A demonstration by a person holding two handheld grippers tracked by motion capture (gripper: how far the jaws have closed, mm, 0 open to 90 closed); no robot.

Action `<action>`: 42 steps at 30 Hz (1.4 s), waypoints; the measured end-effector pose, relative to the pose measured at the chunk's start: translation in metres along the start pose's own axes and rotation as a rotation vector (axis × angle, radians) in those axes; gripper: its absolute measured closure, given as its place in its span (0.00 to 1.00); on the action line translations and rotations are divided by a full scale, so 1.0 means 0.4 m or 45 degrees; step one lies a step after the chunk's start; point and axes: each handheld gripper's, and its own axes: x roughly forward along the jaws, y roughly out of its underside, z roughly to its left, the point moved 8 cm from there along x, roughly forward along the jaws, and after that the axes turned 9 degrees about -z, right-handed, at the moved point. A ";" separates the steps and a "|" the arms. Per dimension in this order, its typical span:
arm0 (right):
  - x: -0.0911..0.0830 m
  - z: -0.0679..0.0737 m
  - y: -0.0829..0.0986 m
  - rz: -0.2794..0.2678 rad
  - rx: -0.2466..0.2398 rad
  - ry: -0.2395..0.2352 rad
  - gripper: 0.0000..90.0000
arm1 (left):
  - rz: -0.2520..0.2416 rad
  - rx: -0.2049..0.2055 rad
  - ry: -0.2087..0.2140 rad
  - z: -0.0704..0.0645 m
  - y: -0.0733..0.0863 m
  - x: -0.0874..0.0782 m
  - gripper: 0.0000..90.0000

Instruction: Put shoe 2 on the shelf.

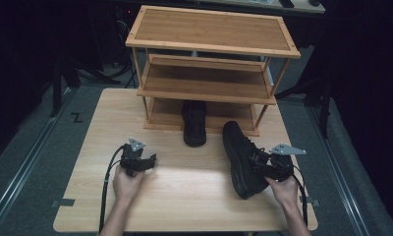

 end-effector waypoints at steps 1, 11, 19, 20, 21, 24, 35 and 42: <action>0.002 0.003 -0.002 0.001 -0.002 -0.003 0.53 | 0.000 0.000 0.000 0.000 0.000 0.000 0.32; 0.020 0.039 -0.027 0.011 -0.029 -0.052 0.53 | 0.001 0.000 0.001 0.000 0.000 0.000 0.32; 0.042 0.071 -0.042 0.025 -0.035 -0.105 0.53 | 0.000 -0.001 0.000 0.000 0.000 0.000 0.32; 0.043 0.073 -0.043 0.026 -0.035 -0.110 0.53 | 0.001 0.000 0.001 0.000 0.000 0.000 0.32; 0.044 0.076 -0.044 0.034 -0.032 -0.113 0.52 | 0.000 0.000 0.000 0.000 0.000 0.000 0.32; 0.050 0.088 -0.048 0.044 -0.036 -0.142 0.51 | 0.001 0.000 0.001 0.000 0.000 0.000 0.32; 0.082 0.168 -0.066 0.079 -0.119 -0.181 0.50 | 0.001 0.001 0.002 0.000 0.000 0.000 0.32; 0.051 0.156 -0.112 0.007 -0.101 -0.153 0.51 | 0.001 0.001 0.003 -0.001 0.000 0.000 0.32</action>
